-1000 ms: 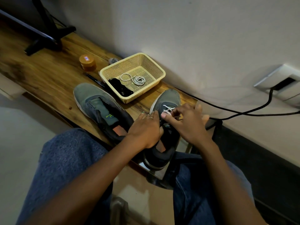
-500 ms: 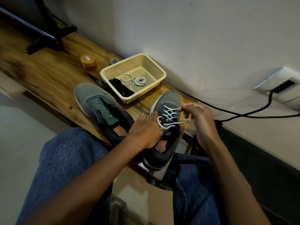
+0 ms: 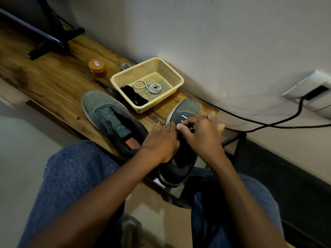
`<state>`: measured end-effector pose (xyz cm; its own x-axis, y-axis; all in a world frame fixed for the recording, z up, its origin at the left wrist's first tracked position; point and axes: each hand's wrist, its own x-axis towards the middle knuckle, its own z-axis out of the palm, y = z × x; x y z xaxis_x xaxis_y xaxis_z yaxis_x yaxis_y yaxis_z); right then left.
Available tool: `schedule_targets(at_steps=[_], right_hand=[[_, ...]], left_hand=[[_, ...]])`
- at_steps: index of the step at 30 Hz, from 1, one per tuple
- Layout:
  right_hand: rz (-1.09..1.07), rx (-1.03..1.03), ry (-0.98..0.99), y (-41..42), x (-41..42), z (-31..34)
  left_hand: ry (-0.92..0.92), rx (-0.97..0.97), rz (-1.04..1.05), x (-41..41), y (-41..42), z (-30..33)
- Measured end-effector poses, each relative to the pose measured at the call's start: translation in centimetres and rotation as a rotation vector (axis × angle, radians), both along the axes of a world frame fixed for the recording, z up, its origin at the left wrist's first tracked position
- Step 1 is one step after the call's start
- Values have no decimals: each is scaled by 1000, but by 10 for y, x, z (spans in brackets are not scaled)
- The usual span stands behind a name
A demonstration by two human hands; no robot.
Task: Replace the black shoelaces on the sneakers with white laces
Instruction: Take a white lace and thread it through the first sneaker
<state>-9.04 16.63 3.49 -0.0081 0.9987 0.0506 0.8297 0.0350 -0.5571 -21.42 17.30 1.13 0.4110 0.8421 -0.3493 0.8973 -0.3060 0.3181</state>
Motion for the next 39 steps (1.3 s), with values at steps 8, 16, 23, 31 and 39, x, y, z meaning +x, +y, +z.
schedule_targets(at_steps=[8, 16, 23, 31, 39], right_hand=[[-109, -49, 342, -6, 21, 5], [-140, -333, 439, -7, 71, 1], [-3, -421, 499, -14, 61, -3], [-232, -439, 734, -10, 51, -3], [-404, -485, 934, -14, 75, 9]], left_hand=[[-55, -7, 39, 1, 2, -3], [-497, -275, 168, -29, 21, 11], [-587, -169, 229, -30, 30, 2], [-605, -184, 184, -33, 35, 1], [-600, -211, 219, -51, 40, 20]])
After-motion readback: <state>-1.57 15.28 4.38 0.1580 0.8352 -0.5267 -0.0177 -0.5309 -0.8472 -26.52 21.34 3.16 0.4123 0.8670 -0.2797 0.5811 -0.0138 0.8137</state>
